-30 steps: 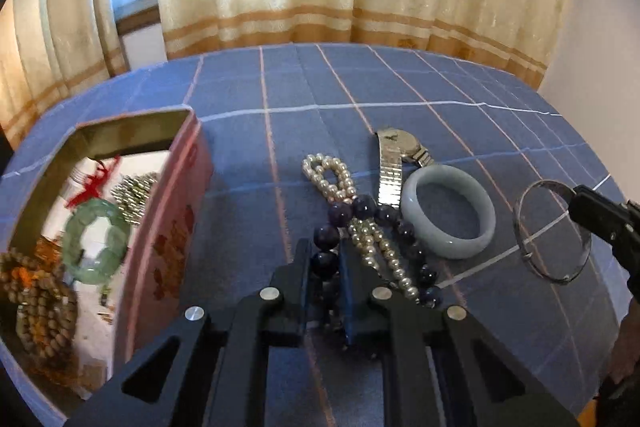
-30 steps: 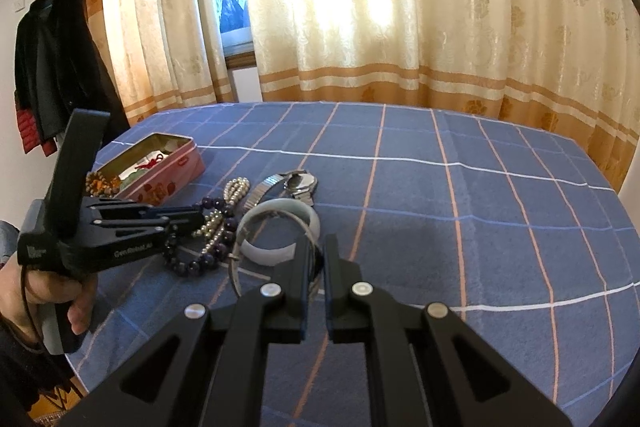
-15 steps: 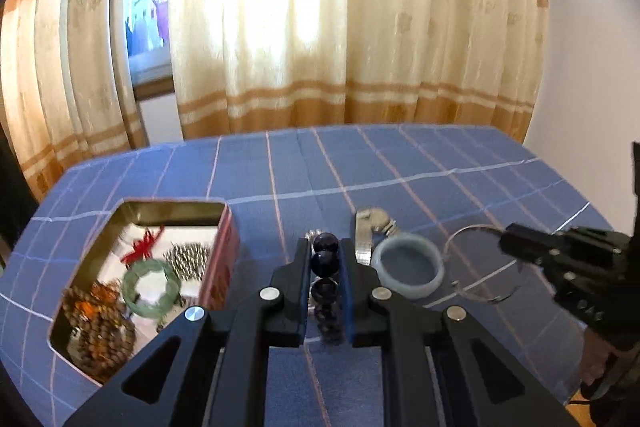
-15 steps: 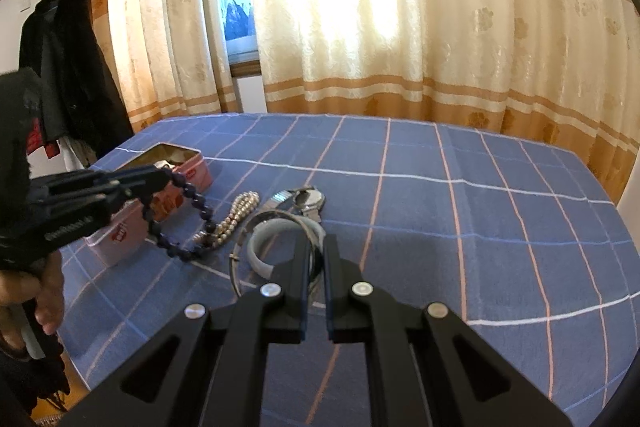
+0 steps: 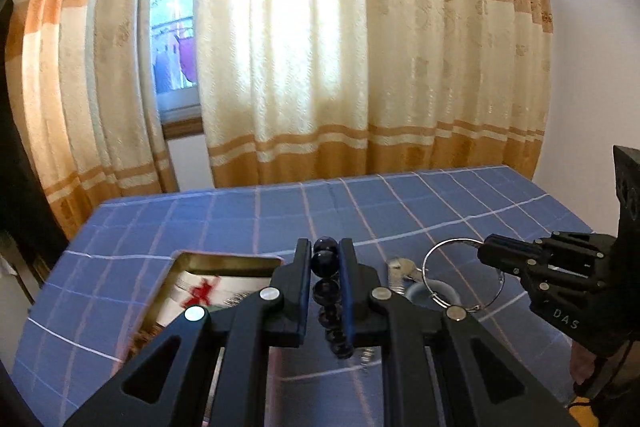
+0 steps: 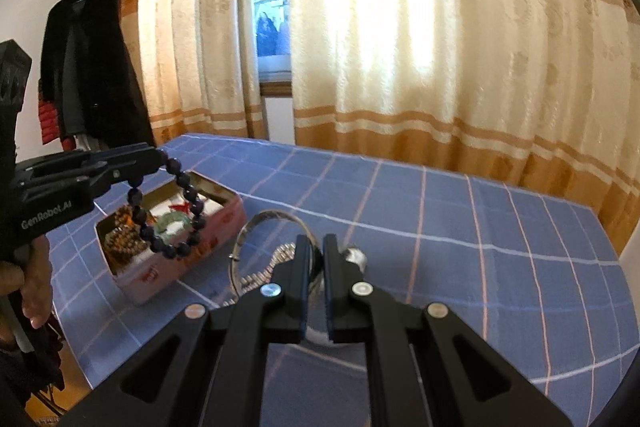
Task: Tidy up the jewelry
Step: 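Carry the purple bracelet with the left gripper while the right carries the silver bangle over the tin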
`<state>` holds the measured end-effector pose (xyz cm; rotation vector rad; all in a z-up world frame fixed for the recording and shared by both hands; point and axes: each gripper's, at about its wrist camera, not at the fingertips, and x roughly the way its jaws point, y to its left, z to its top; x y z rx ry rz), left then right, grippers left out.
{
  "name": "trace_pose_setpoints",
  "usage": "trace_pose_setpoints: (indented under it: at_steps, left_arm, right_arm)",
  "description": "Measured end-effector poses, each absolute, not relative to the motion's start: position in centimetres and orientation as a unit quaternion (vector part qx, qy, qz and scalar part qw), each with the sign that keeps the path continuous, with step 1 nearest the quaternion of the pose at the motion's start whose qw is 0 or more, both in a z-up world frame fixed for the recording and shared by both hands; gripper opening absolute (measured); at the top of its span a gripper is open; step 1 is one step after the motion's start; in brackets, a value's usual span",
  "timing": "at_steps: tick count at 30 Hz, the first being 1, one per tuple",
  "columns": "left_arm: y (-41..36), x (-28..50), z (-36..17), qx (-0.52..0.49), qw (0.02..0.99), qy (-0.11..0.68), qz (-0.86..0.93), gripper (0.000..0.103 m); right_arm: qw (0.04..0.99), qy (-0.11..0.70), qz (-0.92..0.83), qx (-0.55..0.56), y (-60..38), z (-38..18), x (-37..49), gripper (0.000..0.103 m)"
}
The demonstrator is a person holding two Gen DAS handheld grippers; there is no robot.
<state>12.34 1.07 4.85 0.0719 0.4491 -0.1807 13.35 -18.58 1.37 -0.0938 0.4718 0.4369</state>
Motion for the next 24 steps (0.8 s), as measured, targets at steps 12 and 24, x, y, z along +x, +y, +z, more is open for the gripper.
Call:
trace_pose_setpoints:
  at_steps: [12,24]
  left_arm:
    - [7.1,12.8,5.5,0.024,0.975,0.219,-0.037,0.013]
    - [10.4,12.0,2.4,-0.011,0.968,0.249,-0.026,0.013]
  right_arm:
    - [0.933,0.215,0.280,-0.068,-11.7,3.4,14.4,0.008]
    - [0.910,0.245,0.322,-0.091,-5.2,0.9,15.5,0.008]
